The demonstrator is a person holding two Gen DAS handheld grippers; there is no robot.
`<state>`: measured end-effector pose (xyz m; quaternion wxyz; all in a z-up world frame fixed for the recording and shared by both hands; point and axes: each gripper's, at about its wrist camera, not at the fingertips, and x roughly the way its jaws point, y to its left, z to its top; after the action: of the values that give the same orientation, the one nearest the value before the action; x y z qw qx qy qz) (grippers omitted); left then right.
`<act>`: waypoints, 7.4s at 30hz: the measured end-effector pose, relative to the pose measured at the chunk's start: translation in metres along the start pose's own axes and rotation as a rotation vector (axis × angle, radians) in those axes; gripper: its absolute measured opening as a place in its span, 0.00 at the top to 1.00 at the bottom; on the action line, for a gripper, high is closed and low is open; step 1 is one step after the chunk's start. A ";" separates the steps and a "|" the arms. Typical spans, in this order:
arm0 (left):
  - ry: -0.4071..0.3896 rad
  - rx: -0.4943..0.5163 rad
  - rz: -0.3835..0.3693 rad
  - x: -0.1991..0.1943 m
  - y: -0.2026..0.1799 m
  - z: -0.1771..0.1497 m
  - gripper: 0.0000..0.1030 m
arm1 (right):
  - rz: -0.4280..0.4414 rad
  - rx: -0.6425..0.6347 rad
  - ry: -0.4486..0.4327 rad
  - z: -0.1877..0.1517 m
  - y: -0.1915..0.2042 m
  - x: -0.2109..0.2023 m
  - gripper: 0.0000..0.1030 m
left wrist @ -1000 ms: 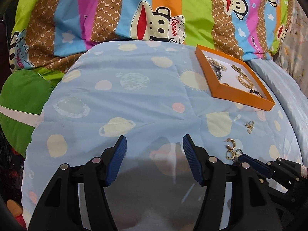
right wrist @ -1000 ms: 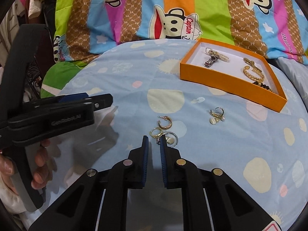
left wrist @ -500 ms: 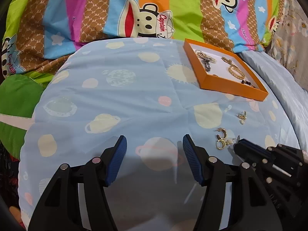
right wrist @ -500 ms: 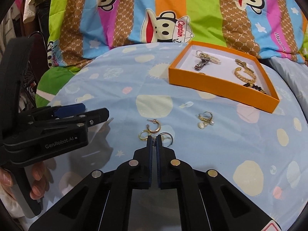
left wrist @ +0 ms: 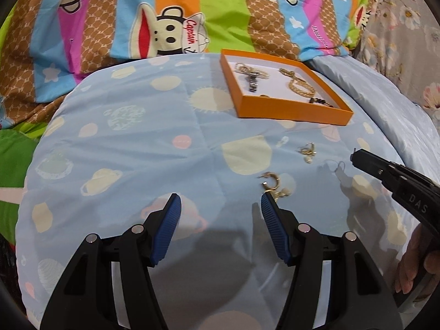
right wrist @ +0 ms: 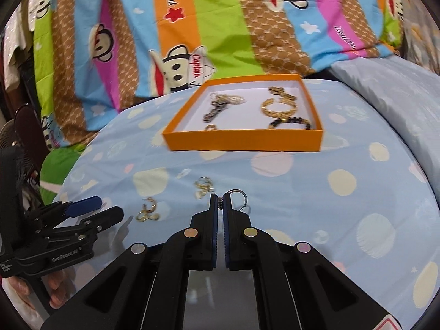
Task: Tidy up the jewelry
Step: 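Grasp a small gold hoop earring with the left gripper, then carry both earrings over the box and open both grippers, then move both grippers from the box back to the remaining earrings, then grasp the gold charm earring with the left gripper while the right gripper grasps the pearl earring, then carry both held earrings over the orange box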
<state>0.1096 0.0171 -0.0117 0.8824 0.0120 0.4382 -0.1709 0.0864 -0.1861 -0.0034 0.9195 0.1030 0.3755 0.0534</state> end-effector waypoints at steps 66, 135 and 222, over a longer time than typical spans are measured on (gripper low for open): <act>-0.129 -0.004 -0.057 0.068 -0.033 0.152 0.84 | 0.093 0.057 -0.030 0.126 -0.043 0.071 0.97; -0.022 0.023 -0.032 0.017 -0.015 0.009 0.37 | 0.087 -0.059 0.091 0.023 0.013 0.055 0.63; -0.146 0.036 -0.010 0.097 -0.050 0.139 0.88 | 0.038 0.111 -0.070 0.118 -0.055 0.083 0.95</act>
<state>0.2553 -0.0816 0.0049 0.9107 0.0132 0.3698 -0.1835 0.2296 -0.2429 0.0094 0.9238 0.1629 0.3435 0.0461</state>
